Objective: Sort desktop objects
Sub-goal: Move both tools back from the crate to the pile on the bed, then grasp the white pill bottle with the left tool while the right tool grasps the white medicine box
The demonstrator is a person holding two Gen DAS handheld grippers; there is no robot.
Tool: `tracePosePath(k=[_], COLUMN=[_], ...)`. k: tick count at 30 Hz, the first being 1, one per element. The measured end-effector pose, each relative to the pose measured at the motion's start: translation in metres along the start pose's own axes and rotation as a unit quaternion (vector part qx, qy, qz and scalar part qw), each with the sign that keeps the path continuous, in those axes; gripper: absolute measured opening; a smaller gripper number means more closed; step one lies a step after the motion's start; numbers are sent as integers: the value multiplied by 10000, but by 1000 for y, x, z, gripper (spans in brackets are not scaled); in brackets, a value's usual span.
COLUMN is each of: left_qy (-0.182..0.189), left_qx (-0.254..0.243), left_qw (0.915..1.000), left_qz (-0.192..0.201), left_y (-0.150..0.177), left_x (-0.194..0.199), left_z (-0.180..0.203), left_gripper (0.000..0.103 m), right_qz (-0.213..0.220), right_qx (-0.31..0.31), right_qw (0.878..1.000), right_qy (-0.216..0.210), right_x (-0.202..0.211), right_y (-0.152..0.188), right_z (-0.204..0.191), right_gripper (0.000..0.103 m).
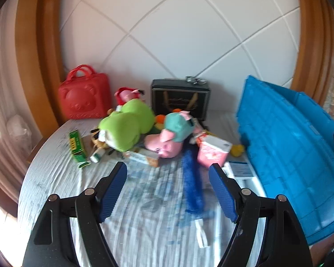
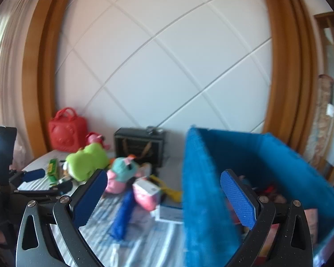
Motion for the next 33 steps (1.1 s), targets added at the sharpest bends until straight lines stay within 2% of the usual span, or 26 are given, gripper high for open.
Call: tracePosePath(k=[5, 7, 10, 14, 18, 22, 28, 33], left_qy=[-330, -327, -437, -452, -493, -649, -578, -407], left_qx=[274, 397, 586, 956, 1141, 984, 849, 748], left_qw=[9986, 9970, 9942, 9874, 9816, 9805, 9824, 9807], left_qz=[-297, -573, -785, -1174, -1446, -1572, -1558, -1759], left_y=[18, 29, 43, 61, 68, 61, 43, 42], left_x=[-22, -39, -57, -91, -128, -171, -244, -300], left_z=[-75, -106, -144, -193, -229, -256, -291, -308], left_gripper=[76, 76, 76, 76, 76, 76, 76, 76], right_qz=[-515, -696, -974, -1349, -1722, -1974, -2297, -2591], right_qx=[55, 125, 198, 336, 410, 474, 813, 841], right_qw=[9979, 9965, 9931, 9867, 9785, 9708, 9589, 9482], right_qy=[-379, -444, -617, -840, -1060, -1276, -1455, -1638], right_x=[-49, -64, -93, -140, -187, -225, -282, -323], right_y=[19, 29, 42, 61, 81, 94, 114, 132], right_z=[-48, -64, -89, -124, -158, -186, -224, -247], right_gripper=[103, 103, 103, 103, 103, 103, 103, 103])
Point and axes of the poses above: each gripper's, at about its wrist camera, not at the fingertips, and x roughly against the way its jaws point, z to its right, y to its underside, the point moved 6 cm from there along -x, roughly the way its jaws point, and after that the axes turned 10 degrees about y, right-handed, at the moved point
